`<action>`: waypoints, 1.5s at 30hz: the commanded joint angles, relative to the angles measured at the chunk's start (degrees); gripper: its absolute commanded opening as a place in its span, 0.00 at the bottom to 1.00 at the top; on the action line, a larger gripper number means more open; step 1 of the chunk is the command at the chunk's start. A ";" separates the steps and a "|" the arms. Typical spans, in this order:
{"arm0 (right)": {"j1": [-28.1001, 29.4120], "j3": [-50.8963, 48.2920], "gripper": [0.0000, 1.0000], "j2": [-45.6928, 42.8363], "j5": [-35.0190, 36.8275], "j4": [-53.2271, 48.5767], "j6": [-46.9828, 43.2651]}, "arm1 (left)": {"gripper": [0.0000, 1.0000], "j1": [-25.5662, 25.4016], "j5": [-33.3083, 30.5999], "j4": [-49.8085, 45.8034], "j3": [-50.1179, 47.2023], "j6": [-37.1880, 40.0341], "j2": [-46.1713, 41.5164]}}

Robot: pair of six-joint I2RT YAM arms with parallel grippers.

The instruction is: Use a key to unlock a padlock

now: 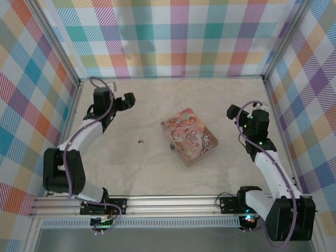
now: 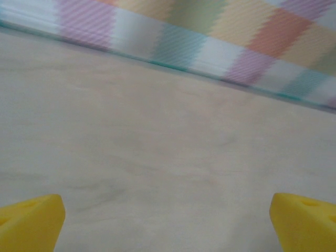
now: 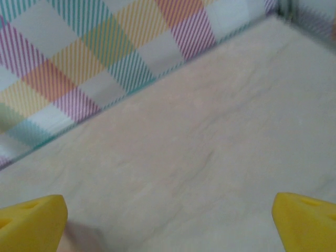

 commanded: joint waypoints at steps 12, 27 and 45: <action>7.63 -8.13 0.95 -11.42 -18.95 -27.17 16.02 | 0.99 -14.50 19.50 -24.91 22.42 -0.73 23.92; 16.78 -9.76 0.91 -2.64 -19.99 -13.41 24.53 | 0.79 -19.11 26.19 -21.86 22.90 -0.37 27.07; 17.59 4.41 0.89 20.56 -22.33 -5.37 20.23 | 0.78 -19.55 25.18 -16.42 6.22 -1.95 12.51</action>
